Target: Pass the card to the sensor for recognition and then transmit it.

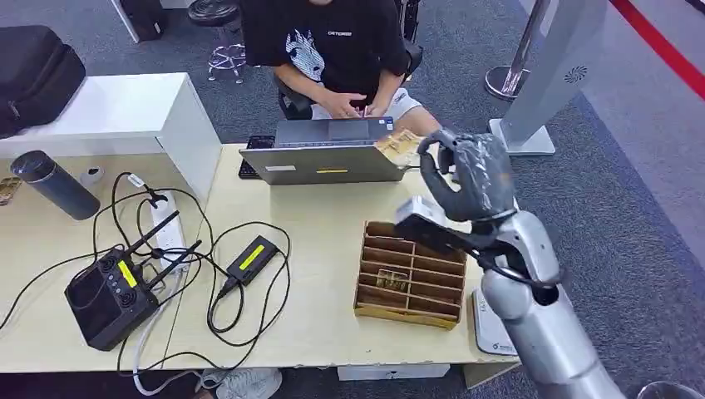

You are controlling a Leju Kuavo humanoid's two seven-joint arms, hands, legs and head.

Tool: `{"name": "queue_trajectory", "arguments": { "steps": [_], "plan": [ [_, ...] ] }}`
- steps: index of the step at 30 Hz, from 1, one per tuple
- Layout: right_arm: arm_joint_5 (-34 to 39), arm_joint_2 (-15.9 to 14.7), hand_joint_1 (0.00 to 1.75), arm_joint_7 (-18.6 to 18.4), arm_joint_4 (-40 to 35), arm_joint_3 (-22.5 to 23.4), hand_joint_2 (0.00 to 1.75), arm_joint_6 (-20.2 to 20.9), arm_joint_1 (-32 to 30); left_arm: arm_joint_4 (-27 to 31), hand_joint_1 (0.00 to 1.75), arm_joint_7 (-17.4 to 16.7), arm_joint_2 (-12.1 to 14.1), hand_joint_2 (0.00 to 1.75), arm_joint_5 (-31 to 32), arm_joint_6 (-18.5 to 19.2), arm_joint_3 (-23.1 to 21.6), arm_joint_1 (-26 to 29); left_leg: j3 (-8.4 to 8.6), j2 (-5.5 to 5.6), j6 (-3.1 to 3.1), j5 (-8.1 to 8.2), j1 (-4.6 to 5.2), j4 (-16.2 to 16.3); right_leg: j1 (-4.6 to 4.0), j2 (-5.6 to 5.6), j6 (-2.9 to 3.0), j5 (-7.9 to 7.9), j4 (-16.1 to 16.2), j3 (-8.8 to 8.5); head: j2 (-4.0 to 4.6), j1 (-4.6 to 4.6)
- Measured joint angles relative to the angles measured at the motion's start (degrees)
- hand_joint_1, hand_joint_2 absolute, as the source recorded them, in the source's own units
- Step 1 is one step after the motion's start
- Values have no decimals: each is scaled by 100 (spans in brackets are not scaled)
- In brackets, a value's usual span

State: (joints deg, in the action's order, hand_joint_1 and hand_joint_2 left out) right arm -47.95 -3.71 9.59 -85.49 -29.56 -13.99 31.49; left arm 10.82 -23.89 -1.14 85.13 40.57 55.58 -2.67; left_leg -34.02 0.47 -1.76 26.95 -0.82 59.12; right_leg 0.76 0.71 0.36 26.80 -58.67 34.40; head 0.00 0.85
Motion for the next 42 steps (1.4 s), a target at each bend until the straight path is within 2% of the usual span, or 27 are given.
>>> {"name": "queue_trajectory", "arguments": {
  "steps": [5, 7, 15, 21, 22, 23, 24, 25, 27, 29, 32, 36, 40, 42],
  "plan": [
    [212, 723, 175, -286, 1586, -349, 175, 190, 1126, 0, 0, 54, 70, 175, 15, 87, -81, -13, -10, 27, -16, -12, -9, 0, -6, -18, 2, 0, -6, 4, 0, 2],
    [234, 905, 175, -304, 1974, -416, 175, 192, 1388, 0, 0, 54, 76, 175, 20, 98, -103, -14, -14, 26, -17, -12, -9, 0, -6, -17, 2, 0, -5, 9, 0, 0],
    [420, 1313, 175, -341, 2998, -526, 175, 256, 1945, 0, 0, 50, 116, 175, 13, 127, -116, -13, -23, 26, -14, -9, -4, 0, -3, -20, 0, 0, 1, 14, 0, 0],
    [363, 1584, 175, -332, 3622, -640, 175, 153, 2223, 0, 0, 37, 116, 175, 6, 142, -122, -14, -20, 26, -15, -9, -5, 0, -3, -20, 0, 0, 1, 13, 0, 2],
    [361, 1599, 17, -336, 3704, -666, 175, 153, 2249, 0, 0, 39, 116, 175, 6, 142, -125, -13, -20, 26, -15, -9, -5, 0, -4, -20, 0, 0, 1, 13, 0, 0],
    [358, 1610, 0, -338, 3747, -681, 175, 157, 2257, 0, 0, 48, 116, 175, 6, 142, -129, -12, -20, 26, -15, -9, -5, 0, -4, -20, 0, 0, 1, 14, 0, 2],
    [358, 1610, 0, -341, 3789, -697, 0, 162, 2263, 0, 0, 52, 114, 175, 6, 142, -133, -11, -20, 26, -15, -10, -5, 0, -4, -20, 0, 0, 1, 13, 0, 2],
    [378, 1610, 0, -341, 3819, -712, 0, 192, 2271, 0, 0, 52, 114, 175, 0, 142, -135, -11, -21, 26, -15, -10, -5, 0, -4, -20, 0, 0, 1, 13, 0, 0],
    [786, 1612, 0, -273, 3905, -705, 0, 554, 2275, 0, 0, 32, 114, 175, -55, 144, -138, -9, -21, 26, -15, -9, -5, 0, -4, -20, 0, 0, 1, 13, 0, 0],
    [1538, 1621, 0, -122, 4005, -581, 0, 1087, 2271, 0, 0, -92, 114, 175, -151, 153, -133, -9, -20, 26, -15, -9, -5, 1, -3, -20, 0, 0, 1, 15, 0, 0],
    [2386, 1601, 0, 79, 4233, -285, 0, 1506, 2272, 0, 0, -219, 114, 175, -256, 159, -89, -7, -21, 29, -15, -9, -4, 2, -3, -23, 0, 0, 4, 16, 0, 2],
    [3133, 1407, 0, 239, 4543, 185, 0, 1714, 2266, 0, 0, -319, 116, 175, -352, 162, -37, 13, -21, 33, -14, -9, -3, 4, -2, -26, -2, -1, 8, 15, 0, 2],
    [3745, 993, 0, 403, 4934, 816, 0, 1703, 2206, 0, 0, -433, 118, 175, -409, 162, 53, 44, -21, 40, -11, -7, -1, 9, -1, -38, -4, -2, 11, 11, 0, 2],
    [4308, 731, 0, 484, 5153, 1156, 0, 1937, 2124, 0, 0, -525, 116, 175, -444, 159, 90, 45, -20, 45, -6, -5, 0, 11, 0, -42, -4, -2, 14, 7, 0, 2]
  ]
}}
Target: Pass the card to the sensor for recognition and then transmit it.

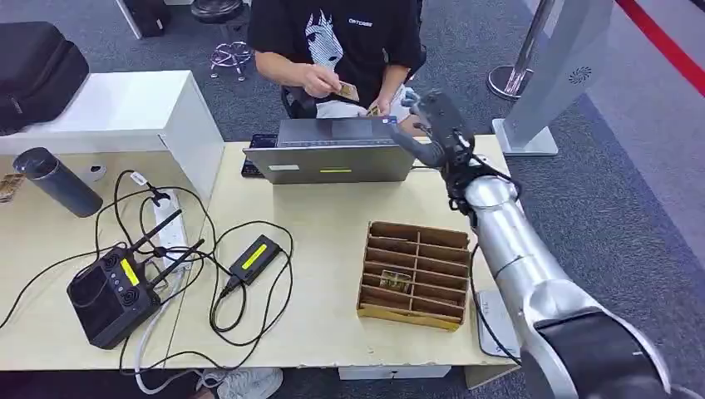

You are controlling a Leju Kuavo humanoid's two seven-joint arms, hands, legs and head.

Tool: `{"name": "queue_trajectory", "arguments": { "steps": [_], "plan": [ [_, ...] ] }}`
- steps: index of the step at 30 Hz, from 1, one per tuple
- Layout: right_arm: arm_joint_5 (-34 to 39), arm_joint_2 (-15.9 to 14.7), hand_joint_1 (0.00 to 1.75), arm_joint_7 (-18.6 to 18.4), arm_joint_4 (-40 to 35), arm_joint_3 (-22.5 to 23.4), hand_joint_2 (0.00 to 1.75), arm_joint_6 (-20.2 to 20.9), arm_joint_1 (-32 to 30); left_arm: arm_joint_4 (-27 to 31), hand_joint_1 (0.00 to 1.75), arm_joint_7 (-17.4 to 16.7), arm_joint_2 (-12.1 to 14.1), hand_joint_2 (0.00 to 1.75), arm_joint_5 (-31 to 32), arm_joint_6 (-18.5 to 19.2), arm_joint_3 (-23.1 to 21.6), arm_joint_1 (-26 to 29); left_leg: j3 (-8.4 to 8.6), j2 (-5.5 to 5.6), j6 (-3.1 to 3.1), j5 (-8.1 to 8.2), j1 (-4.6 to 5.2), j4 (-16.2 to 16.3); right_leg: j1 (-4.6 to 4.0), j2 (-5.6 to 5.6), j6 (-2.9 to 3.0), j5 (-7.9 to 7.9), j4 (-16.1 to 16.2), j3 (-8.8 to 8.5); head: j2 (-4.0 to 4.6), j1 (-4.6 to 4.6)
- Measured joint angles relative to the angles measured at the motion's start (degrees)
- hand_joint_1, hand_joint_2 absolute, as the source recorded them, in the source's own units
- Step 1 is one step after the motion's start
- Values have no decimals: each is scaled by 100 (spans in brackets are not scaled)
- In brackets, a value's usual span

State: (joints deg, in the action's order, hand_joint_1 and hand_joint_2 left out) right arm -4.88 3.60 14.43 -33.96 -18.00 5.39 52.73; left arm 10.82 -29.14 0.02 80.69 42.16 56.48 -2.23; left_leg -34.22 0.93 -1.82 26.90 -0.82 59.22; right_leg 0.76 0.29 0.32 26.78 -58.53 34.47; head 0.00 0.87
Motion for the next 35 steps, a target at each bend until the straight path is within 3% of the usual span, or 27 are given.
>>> {"name": "queue_trajectory", "arguments": {
  "steps": [2, 5, 11, 14, 15, 19, 22, 27, 32, 35],
  "plan": [
    [731, -264, 0, 141, 214, 570, 0, 494, -182, 0, 0, -83, -2, 175, -22, 0, 55, 4, 2, 11, 10, 6, 0, 1, 0, -13, -7, 5, 2, -10, 0, -2],
    [901, -579, 0, 264, 411, 1077, 0, 696, -395, 0, 0, -92, 0, 175, -31, 0, 116, 15, -4, 10, 13, 8, 3, 0, 1, -10, -7, 5, 2, -8, 0, -2],
    [916, -753, 0, 264, 585, 1431, 0, 681, -522, 0, 0, -94, 0, 175, -33, -2, 144, -14, 8, -27, 24, 19, 3, 0, 1, 28, -6, 5, -2, 1, 0, 0],
    [1596, -840, 0, 288, 653, 1685, 0, 966, -619, 0, 0, -137, -4, 175, -44, -11, 151, -18, 13, -23, 23, 19, 1, 0, -1, 24, -10, 11, 1, 2, 0, 0],
    [1997, -902, 0, 332, 679, 1873, 175, 1165, -706, 0, 0, -144, -7, 175, -48, -18, 153, -24, 15, -8, 23, 19, 1, 1, -1, 10, -12, 16, 3, 1, 0, 0],
    [3454, -1437, 0, 433, 884, 2871, 175, 1836, -1306, 0, 0, -238, -17, 175, -52, -96, 186, 11, 14, 59, 32, 25, 2, 1, -2, -55, -41, 37, 16, -41, 0, -4],
    [4244, -1755, 0, 268, 1073, 3657, 175, 2109, -1972, 0, 0, -372, -35, 175, -105, -186, 249, 21, 13, 72, 53, 39, 4, 0, -2, -71, -49, 42, 28, -60, 0, -2],
    [5413, -1857, 0, -156, 1353, 4894, 175, 2644, -3116, 0, 0, -566, -66, 175, -157, -310, 334, 4, 22, 60, 61, 63, 10, 0, 2, -57, -58, 54, 34, -61, 0, 2],
    [5893, -1750, 0, -420, 1573, 5769, 175, 2624, -4052, 0, 0, -734, -90, 175, -164, -393, 419, 0, 24, 65, 65, 72, 9, -3, 1, -66, -61, 75, 34, -68, 0, 0],
    [5663, -1708, 0, -350, 1700, 5966, 175, 2285, -4416, 0, 0, -798, -98, 175, -168, -472, 465, -6, 25, 55, 66, 74, 9, -5, 1, -57, -61, 77, 33, -68, 0, 0]
  ]
}}
